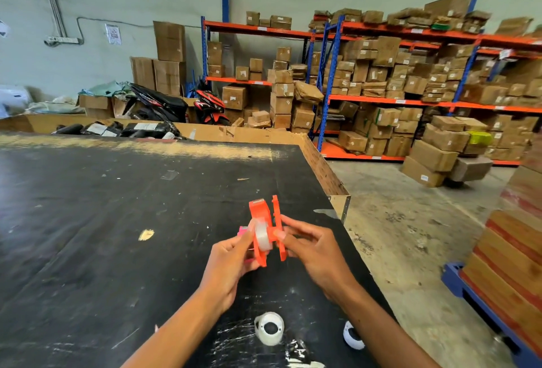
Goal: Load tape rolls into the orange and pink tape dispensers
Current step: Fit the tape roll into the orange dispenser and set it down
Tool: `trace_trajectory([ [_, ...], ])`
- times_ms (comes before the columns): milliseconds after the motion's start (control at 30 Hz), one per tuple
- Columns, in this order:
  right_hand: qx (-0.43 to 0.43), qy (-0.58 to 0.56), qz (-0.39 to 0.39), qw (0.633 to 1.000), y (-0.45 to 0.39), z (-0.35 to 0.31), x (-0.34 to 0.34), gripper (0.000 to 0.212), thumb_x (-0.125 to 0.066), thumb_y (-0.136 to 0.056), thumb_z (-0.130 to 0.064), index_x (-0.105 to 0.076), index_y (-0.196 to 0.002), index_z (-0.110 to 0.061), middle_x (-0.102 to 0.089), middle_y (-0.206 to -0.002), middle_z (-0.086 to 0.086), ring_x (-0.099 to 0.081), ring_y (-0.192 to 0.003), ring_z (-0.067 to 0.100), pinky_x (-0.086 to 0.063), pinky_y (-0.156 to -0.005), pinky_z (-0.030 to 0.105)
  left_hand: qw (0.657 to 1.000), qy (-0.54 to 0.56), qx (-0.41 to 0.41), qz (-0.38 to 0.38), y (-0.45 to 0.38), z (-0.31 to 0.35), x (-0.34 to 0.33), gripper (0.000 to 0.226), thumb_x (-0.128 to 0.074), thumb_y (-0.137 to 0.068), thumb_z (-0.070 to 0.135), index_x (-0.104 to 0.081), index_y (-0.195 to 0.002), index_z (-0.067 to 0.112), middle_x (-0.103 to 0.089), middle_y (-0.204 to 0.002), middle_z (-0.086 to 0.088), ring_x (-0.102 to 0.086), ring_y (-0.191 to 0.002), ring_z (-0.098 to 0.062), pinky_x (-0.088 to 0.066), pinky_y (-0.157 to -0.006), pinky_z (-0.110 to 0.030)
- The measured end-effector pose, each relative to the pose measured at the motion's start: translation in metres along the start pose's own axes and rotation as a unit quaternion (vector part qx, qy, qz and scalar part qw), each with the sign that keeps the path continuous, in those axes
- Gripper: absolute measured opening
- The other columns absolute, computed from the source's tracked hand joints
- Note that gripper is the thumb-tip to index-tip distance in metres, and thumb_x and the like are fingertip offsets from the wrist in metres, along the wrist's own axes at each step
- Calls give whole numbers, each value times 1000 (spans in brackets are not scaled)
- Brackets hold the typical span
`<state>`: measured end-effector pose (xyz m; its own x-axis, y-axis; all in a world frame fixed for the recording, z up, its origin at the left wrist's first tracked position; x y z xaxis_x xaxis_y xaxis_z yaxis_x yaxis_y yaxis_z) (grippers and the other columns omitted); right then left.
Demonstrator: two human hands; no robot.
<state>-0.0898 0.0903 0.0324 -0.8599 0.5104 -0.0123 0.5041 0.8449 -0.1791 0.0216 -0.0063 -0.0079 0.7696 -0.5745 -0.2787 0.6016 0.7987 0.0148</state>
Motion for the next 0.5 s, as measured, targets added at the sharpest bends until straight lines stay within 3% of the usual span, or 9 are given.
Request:
trace_trajectory([
  [100,21,16,1,1000,5,-1,-3,36,-70,-82,-8,-64,-118,-8,-76,-84,-1,-69,-75,5,-56,-68,16,999,-17,-30,-9,6,5,-3,44,-60,-73,48,-79,-80,9,-76,-81,-19,-62,-75,-26,-48,-73,-38],
  [167,32,5,3,999,8,-1,-5,36,-69,-83,-7,-64,-118,-10,-75,-84,0,-68,-75,4,-56,-70,16,999,-27,-44,-9,9,10,-3,45,-60,-73,49,-79,-83,9,-76,-85,-22,-62,-75,-28,-48,-70,-36],
  [333,77,8,-8,997,15,-7,-11,28,-65,-85,-8,-68,-105,-28,-75,-92,-5,-70,-85,4,-54,-72,16,997,-31,-77,0,11,16,0,35,-59,-85,38,-67,-118,29,-77,-99,-9,-66,-83,-25,-53,-80,-45],
  [400,103,31,-12,994,17,-12,-14,27,-63,-87,-8,-70,-99,-31,-70,-97,-4,-67,-87,1,-52,-73,14,994,-55,-97,-17,12,20,0,36,-56,-85,40,-67,-118,29,-77,-102,-3,-68,-91,-26,-54,-83,-48],
  [500,125,74,-17,989,13,-17,-18,22,-63,-88,-12,-74,-96,-29,-69,-90,0,-63,-76,2,-50,-69,15,992,-74,-102,-28,12,25,1,33,-52,-90,40,-72,-110,24,-77,-103,-6,-67,-97,-28,-52,-86,-49],
])
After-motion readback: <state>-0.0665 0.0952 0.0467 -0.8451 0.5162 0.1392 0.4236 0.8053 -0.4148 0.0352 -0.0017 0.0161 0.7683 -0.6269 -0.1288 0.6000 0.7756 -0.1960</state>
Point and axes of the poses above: each hand's wrist, its own y-axis away from the middle knuckle, its own x-axis out of the back of the hand, z = x × y, the point moved 4 cm from there along -y, towards the middle knuckle
